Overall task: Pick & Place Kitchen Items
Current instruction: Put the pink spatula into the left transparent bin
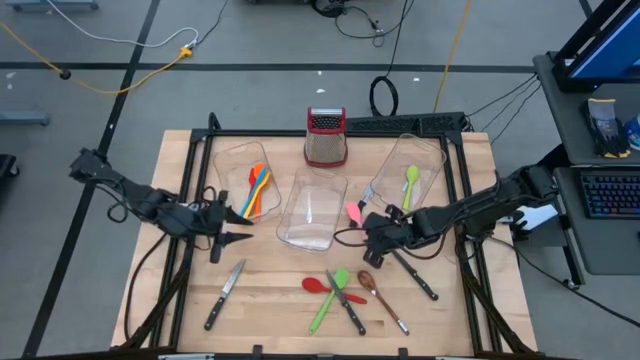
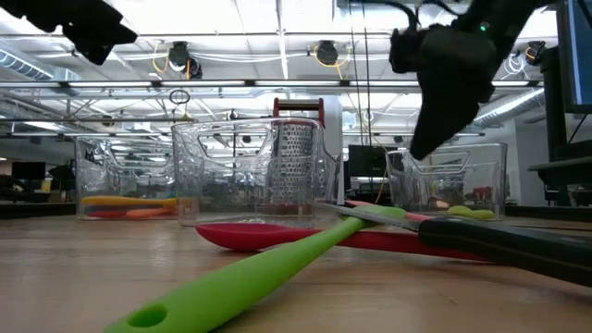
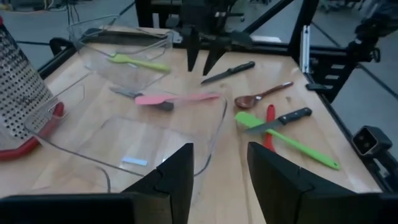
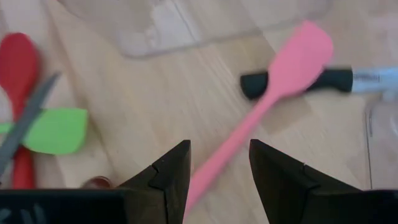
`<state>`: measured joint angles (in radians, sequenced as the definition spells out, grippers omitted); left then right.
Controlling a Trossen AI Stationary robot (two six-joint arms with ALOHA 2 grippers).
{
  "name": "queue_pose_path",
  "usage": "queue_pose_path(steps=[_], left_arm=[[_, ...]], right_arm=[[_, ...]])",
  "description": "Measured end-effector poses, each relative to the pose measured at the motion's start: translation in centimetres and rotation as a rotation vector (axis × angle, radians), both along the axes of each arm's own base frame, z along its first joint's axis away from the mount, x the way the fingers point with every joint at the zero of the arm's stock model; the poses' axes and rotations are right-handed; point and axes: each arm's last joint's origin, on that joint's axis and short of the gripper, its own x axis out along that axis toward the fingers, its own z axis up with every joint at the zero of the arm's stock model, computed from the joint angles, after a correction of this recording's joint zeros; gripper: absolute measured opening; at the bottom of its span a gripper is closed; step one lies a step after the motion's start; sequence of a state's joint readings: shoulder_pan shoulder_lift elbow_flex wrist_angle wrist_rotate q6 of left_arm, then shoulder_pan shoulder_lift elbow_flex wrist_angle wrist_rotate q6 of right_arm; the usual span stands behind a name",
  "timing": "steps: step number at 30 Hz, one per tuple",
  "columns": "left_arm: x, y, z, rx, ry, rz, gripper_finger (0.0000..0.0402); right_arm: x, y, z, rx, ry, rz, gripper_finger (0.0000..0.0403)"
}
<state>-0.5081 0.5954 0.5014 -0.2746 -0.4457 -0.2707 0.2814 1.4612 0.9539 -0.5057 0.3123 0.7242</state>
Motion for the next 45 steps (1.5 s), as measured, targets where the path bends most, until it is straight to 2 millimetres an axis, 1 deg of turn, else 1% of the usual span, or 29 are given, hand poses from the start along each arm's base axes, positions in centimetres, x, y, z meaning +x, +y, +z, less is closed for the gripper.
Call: queue_pose_path(steps=[5,8,16,21,26,29,34,45], left_arm=[[-1.0,0.4,-1.0,-0.012,-0.038,-0.013,0.0152],[-1.4,0.6,-1.2,-0.012,-0.075,-0.022,0.0152],[-1.7,0.8,-1.2,-0.021,-0.086,-0.026,0.0152],[-1.6,0.8,-1.3,-0.022,-0.084,-0.026,0.0152],[-1.6,0.8,-1.3,-0.026,-0.084,-0.025,0.0152],[-1.6,0.7,-1.3,-0.029,-0.083,-0.03,0.0152],[-1.6,0.7,-1.2,-0.037,-0.084,-0.05,0.0152],[-1.6,0.6,-1.1,-0.042,-0.093,-0.051,0.0152]], right_arm=[[-0.7,-0.4,-1.3,0.024,0.023,-0.065,0.0155],[-0.7,-0.9,-1.9,0.03,0.01,-0.093,0.0155],[0.1,-2.3,-2.0,0.027,-0.025,-0.122,0.0155],[0.3,-2.3,-2.1,0.033,-0.034,-0.124,0.0155],[0.8,-2.1,-3.1,0.058,-0.008,-0.117,0.0155],[1.1,-2.2,-4.0,0.04,0.016,-0.121,0.0155],[1.7,-2.4,-4.5,0.046,-0.001,-0.124,0.0155],[2.4,-2.4,-8.1,0.018,0.106,-0.153,0.0155]])
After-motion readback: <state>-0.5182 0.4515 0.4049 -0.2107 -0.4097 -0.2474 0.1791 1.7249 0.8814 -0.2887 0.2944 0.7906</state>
